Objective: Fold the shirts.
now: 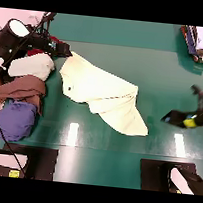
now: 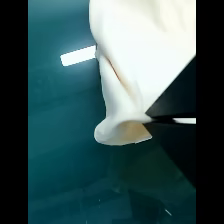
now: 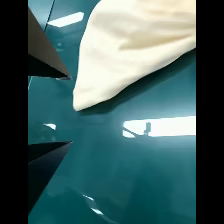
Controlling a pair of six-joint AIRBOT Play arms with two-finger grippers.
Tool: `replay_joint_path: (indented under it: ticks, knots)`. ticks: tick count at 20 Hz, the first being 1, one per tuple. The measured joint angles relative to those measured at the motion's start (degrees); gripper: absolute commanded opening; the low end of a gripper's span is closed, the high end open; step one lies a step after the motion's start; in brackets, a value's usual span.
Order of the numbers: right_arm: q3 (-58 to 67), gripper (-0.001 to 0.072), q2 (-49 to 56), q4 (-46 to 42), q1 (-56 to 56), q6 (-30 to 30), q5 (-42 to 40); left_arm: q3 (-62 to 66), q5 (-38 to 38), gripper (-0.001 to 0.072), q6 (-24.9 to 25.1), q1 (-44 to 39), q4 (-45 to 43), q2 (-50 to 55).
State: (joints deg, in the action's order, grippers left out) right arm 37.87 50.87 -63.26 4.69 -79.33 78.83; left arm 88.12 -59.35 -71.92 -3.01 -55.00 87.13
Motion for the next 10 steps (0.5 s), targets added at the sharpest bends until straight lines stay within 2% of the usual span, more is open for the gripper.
replay_joint_path:
  ticks: [5, 6, 7, 8, 10]
  knots:
    - [-7.6, 0.0424, 7.7, 5.2, -8.2, 1.6, -8.7, 0.6, -1.0, 0.0023, -0.2, 0.1, -0.2, -0.2]
    - [-7.2, 0.0313, 9.8, 6.2, -10.4, 1.9, -9.7, 0.6, -1.3, 0.0023, -0.2, 0.1, -0.2, -0.2]
    - [-6.5, 0.0111, 11.8, 6.9, -12.5, 2.2, -10.6, 0.7, -1.5, 0.0023, -0.2, 0.1, -0.2, -0.2]
    - [-5.5, 0.0032, 14.1, 7.0, -14.5, 2.4, -11.7, 0.7, -1.7, 0.0023, -0.2, 0.1, -0.2, -0.2]
    - [-2.5, 0.0013, 17.5, 6.4, -17.6, 2.7, -12.3, 1.0, -2.3, 0.0023, -0.3, 0.1, -0.4, -0.5]
